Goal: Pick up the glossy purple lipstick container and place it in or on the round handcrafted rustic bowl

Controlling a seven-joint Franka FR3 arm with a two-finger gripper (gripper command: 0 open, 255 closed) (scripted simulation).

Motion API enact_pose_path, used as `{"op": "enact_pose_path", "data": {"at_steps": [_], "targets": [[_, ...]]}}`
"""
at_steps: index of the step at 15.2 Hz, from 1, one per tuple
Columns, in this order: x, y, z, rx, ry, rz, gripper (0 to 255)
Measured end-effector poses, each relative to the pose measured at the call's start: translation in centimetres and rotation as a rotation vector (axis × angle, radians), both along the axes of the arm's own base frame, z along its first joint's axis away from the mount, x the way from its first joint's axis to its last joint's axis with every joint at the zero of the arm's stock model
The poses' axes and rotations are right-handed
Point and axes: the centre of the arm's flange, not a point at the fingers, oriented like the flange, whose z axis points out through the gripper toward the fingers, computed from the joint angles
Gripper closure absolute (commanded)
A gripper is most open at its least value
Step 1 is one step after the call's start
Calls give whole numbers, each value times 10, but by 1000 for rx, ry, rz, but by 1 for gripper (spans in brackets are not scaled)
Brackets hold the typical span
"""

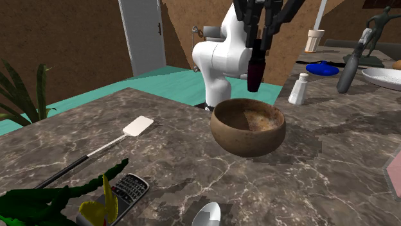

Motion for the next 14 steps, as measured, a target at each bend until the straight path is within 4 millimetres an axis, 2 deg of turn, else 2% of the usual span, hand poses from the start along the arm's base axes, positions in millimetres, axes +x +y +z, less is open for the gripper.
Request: {"op": "enact_pose_path", "data": {"at_steps": [9,14], "targets": [[0,-1,-46,0,0,0,255],[0,-1,-51,0,0,0,255]]}}
